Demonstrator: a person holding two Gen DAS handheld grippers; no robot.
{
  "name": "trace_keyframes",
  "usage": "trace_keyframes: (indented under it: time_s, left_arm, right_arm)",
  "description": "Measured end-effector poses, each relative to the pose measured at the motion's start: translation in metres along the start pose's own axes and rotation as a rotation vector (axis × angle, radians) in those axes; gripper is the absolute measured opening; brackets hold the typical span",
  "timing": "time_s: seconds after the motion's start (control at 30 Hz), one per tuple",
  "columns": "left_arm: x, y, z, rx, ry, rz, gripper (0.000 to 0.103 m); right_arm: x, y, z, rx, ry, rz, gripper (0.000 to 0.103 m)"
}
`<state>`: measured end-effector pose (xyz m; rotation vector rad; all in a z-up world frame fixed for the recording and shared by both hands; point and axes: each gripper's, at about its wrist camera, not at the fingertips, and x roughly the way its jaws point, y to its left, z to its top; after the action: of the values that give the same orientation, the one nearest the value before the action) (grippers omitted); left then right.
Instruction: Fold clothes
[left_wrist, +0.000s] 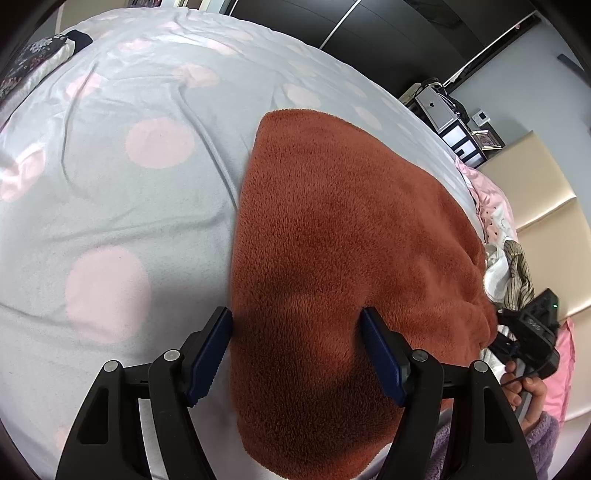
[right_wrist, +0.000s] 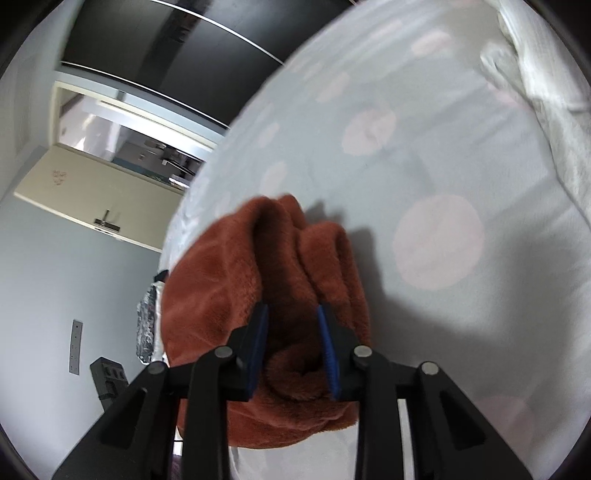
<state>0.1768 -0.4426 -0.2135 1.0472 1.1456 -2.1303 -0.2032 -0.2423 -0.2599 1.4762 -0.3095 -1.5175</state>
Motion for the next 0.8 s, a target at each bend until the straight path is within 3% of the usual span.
trace_keyframes:
  time_s: [0.2,0.33,0.4,0.47,0.6,0.7,0.8]
  left_arm:
    - [-0.003,0.0,-0.001,0.005,-0.005,0.01,0.072]
    - [-0.003,0.003,-0.001,-0.005,-0.005,0.004,0.072]
    - [-0.005,0.002,-0.002,-0.004,-0.011,0.004,0.072]
    - [-0.007,0.002,-0.002,0.001,-0.016,0.002,0.072]
    - [-0.008,0.0,-0.003,0.007,-0.012,-0.003,0.072]
    - [-0.008,-0.002,-0.004,0.019,-0.009,0.01,0.072]
    - [-0.008,-0.001,-0.004,0.018,-0.003,0.004,0.072]
  right_arm:
    - [0.01,-0.008,-0.001,0.02,0.037,0.018,0.022]
    - [-0.011,0.003,-0.012,-0.036,0.009,0.159,0.008]
    - [-0.028,0.009,-0.017,-0.048,-0.03,0.242,0.007]
    - [-0.039,0.008,-0.022,-0.031,-0.048,0.269,0.006]
    - [-0.049,-0.015,-0.029,0.089,-0.047,0.231,0.006]
    - [-0.039,-0.024,-0.035,0.131,0.014,0.082,0.006]
    - [-0.029,-0.017,-0.038,0.065,0.072,-0.099,0.005]
